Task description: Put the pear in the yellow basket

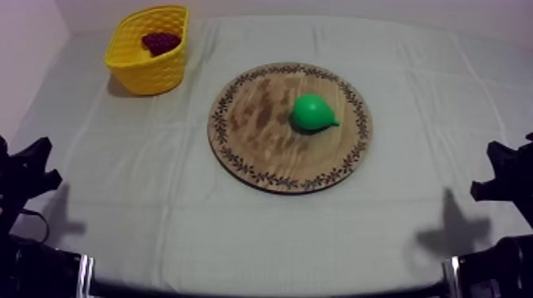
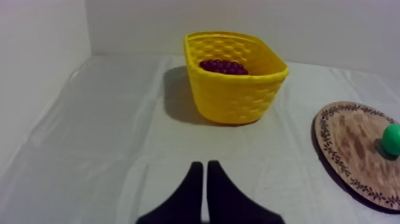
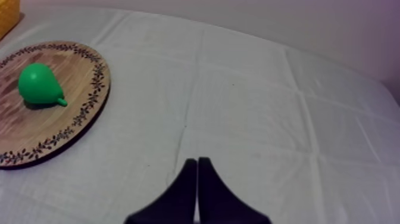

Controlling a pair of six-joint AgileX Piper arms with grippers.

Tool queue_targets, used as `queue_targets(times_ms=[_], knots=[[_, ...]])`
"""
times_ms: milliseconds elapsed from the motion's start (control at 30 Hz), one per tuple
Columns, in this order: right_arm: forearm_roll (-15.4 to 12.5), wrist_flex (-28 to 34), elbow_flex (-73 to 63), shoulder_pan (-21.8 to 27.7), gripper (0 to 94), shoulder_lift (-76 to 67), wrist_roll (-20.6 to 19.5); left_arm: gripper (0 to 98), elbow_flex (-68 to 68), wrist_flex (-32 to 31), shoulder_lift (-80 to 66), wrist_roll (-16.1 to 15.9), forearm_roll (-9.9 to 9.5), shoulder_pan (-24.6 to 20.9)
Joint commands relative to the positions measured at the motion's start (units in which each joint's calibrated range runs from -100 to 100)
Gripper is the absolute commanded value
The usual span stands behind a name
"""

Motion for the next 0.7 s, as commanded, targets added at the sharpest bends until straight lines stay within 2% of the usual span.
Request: queue_targets(times_ms=[0,567,667], knots=[[0.01,0.06,0.05,-0.01,0.5,0.01,0.0,0.0,-0.11,0.05,0.0,-0.37,-0.06,-0.02],[0.01,0.06,0.05,-0.01,0.5,0.01,0.0,0.0,-0.11,0.05,0.0,-1.17,-0.13,0.11],[0.01,0.06,0.05,-0.01,0.5,0.01,0.0,0.0,-0.19,-1.88,0.9,-0.73,-1.32,0.85]])
